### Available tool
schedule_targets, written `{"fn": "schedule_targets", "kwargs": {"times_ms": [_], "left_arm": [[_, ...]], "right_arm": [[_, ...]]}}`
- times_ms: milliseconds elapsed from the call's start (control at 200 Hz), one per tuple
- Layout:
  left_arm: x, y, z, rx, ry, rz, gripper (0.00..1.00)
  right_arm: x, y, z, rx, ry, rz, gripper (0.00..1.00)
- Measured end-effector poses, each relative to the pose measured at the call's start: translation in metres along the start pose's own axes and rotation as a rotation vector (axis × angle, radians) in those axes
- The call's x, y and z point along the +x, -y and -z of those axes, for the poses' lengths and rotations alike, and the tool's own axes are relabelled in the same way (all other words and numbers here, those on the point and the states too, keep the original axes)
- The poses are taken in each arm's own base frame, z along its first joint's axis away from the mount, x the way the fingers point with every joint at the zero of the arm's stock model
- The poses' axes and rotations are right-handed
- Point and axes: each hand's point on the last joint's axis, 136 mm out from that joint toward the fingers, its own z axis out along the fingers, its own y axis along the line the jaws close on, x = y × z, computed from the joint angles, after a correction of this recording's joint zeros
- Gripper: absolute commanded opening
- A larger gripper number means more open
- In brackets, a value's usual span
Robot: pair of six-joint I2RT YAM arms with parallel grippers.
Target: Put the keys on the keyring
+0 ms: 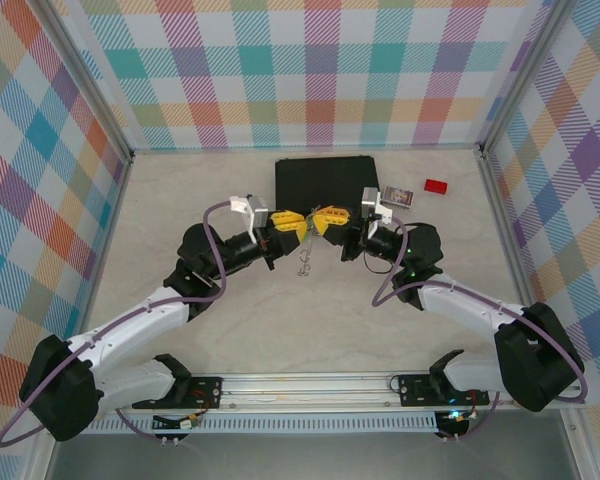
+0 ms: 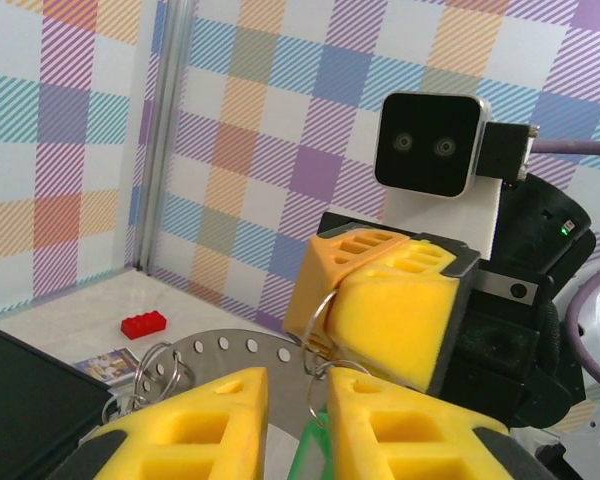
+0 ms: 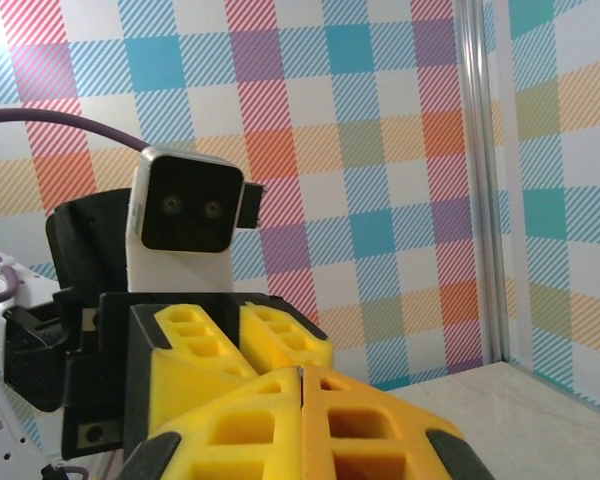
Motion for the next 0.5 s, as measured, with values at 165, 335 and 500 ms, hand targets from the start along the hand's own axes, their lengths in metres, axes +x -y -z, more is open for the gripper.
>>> {"fn": "schedule_targets", "kwargs": {"times_ms": [165, 335, 500], "left_arm": [[-0.005, 0.0033, -0.0013, 0.024, 0.022, 0.0, 0.19], [-0.0069, 0.0066, -0.0038, 0.051, 0.029, -0.003, 0.17], [-0.0046, 0.0058, -0.005, 0.06, 0.024, 0.011, 0.09]], "right_arm": [[0.0004, -0.003, -0.0003, -0.019, -0.004, -0.017, 0.0], [0.004, -0.003, -0.0012, -0.031, -0.008, -0.038, 0.0], [0.0045, -0.0033, -0.0015, -0.037, -0.007, -0.044, 0.0]]}}
